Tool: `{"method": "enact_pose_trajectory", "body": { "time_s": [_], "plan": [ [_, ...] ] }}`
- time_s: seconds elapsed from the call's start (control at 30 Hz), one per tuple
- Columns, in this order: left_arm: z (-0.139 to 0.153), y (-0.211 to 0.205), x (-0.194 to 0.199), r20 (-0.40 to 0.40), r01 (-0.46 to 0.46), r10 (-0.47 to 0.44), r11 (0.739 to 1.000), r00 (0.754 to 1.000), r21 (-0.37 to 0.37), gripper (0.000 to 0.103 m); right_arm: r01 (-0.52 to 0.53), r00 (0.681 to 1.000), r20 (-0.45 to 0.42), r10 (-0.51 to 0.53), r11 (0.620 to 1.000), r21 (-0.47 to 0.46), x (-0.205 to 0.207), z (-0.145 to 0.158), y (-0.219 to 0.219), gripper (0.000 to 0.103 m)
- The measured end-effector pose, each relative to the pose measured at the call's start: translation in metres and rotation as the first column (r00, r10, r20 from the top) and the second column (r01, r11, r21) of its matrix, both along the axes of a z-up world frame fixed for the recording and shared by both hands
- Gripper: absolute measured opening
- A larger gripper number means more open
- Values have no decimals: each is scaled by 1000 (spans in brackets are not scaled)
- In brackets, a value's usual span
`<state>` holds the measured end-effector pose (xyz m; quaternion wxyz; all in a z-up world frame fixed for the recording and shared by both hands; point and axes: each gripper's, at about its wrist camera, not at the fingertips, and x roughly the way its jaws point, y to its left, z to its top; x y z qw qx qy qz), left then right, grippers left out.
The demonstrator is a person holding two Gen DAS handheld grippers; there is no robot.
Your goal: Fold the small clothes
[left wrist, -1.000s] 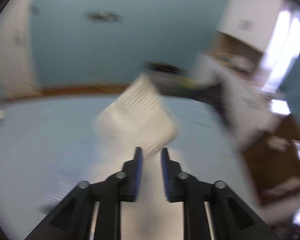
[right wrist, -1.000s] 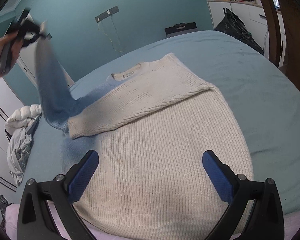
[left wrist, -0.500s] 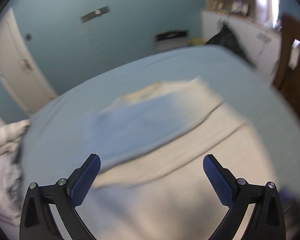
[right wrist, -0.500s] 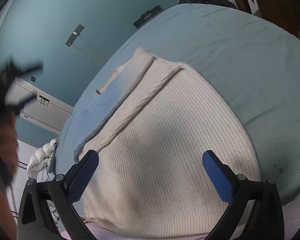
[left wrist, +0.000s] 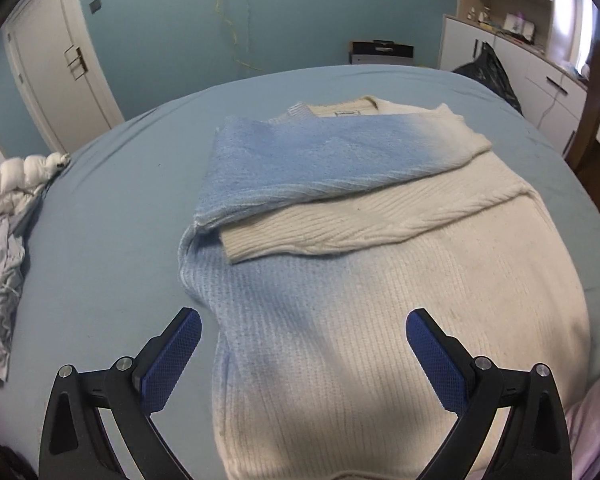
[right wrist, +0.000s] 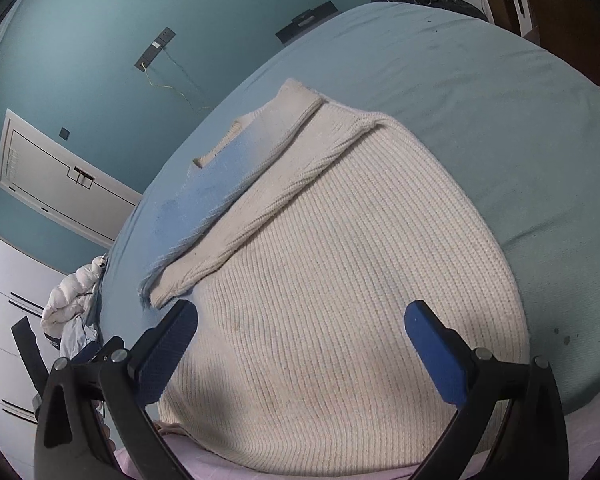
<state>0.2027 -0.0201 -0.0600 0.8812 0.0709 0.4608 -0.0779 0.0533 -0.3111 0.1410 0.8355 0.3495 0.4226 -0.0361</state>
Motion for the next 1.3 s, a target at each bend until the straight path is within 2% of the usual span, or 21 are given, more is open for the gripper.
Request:
{"method": "enact_pose_trajectory", "body": {
  "time_s": [0.07,0.17,0.3,0.4,0.53,0.67,0.8,0.83,0.87,0.9,0.97,1.1,1.2,1.27,1.3],
  "plan": [
    [-2,9,-1,1,-18,18,1000,1000,-22,103,21,999,-30,-19,999,41,6,0,-5,102],
    [0,20,2,-6,-31,30,999,1000,-44,103,24,1000,-15,-22,989,144,46,5,-20,102],
    [1,36,6,10,-77,78,997,997,-13,103,1,1000,-13,1,988,155,134,9,-31,101],
    [6,49,10,13,-105,106,994,994,-21,103,18,1000,-15,-15,964,266,203,-11,-39,100],
    [3,68,17,-16,-155,154,986,988,-68,103,88,993,-99,-58,941,328,263,-48,-42,72],
    [-2,80,22,-39,-192,189,977,981,-97,103,116,973,-218,-72,975,192,310,-76,-46,70],
    [-7,82,26,-58,-207,202,971,978,-117,103,132,963,-252,-98,984,122,325,-85,-48,70],
    [-8,82,27,-59,-206,201,972,978,-115,103,126,963,-249,-101,988,88,328,-81,-47,61],
    [-8,81,27,-55,-205,200,973,978,-107,103,110,963,-249,-103,994,17,331,-73,-43,44],
    [-8,81,27,-51,-207,203,973,978,-99,103,86,962,-254,-103,993,-78,334,-63,-39,4],
    [-6,81,26,-38,-217,215,973,976,-84,103,76,972,-212,-102,989,-125,332,-50,-38,5],
    [-5,85,25,-41,-234,231,968,972,-96,103,90,995,-19,-97,971,-221,305,20,-21,5],
    [-4,86,24,-42,-230,226,968,973,-102,103,132,988,118,-101,947,-294,278,79,-13,5],
    [-2,85,23,-30,-226,224,969,974,-96,103,158,979,173,-104,927,-341,263,101,-17,5],
    [0,85,22,-23,-223,222,970,975,-94,103,160,980,172,-101,913,-375,259,105,-21,5]
  ]
}}
